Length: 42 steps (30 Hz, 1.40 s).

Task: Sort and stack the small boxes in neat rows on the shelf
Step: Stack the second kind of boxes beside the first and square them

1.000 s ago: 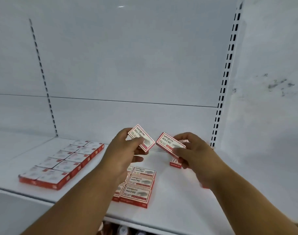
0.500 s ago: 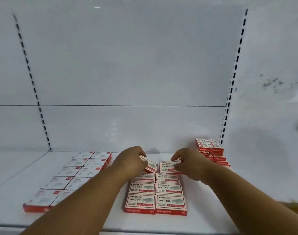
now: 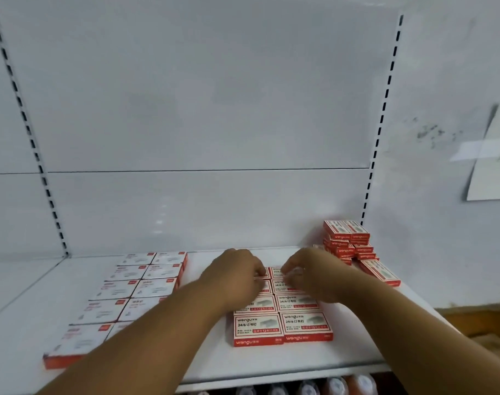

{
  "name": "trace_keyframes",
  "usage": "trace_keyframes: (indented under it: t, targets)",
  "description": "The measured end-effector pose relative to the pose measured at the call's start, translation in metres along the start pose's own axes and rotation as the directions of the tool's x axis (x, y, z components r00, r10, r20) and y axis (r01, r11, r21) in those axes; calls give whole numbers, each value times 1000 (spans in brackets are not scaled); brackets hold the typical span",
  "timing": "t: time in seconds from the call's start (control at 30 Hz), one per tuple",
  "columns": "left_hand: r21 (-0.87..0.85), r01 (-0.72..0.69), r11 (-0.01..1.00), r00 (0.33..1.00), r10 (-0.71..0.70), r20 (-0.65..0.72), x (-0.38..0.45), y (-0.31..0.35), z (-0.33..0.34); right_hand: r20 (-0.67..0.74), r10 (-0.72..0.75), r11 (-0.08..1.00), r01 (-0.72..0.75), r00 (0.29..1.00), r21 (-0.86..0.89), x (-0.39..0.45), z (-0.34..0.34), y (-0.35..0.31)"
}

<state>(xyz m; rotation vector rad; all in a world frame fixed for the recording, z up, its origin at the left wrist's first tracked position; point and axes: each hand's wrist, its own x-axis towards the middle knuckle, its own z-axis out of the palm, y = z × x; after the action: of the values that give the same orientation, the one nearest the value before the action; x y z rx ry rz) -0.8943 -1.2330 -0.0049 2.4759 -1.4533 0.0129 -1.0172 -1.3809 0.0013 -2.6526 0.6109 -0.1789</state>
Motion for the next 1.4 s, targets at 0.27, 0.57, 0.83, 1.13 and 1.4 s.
trace_keyframes:
  t: [0.27, 0.57, 0.83, 1.13, 1.4]
  targets:
    - [-4, -33, 999, 999, 33, -30, 0, -2, 3, -51, -5, 999, 3, 999, -42, -6, 3, -7]
    - [-64, -77, 995, 986, 66, -155, 7, 28, -4, -277, 17, 999, -29, 961, -41, -22, -20, 13]
    - [-182, -114, 977, 993, 106, -54, 28, 89, -1, -319, 72, 968, -143, 945, -206, -46, -49, 86]
    - [91, 56, 994, 998, -52, -47, 83, 152, 40, -130, 143, 966, -167, 981, -197, -46, -64, 134]
    - [206, 337, 919, 942, -326, -84, 96, 156, 48, -124, 13, 989, -31, 992, -145, -42, -62, 144]
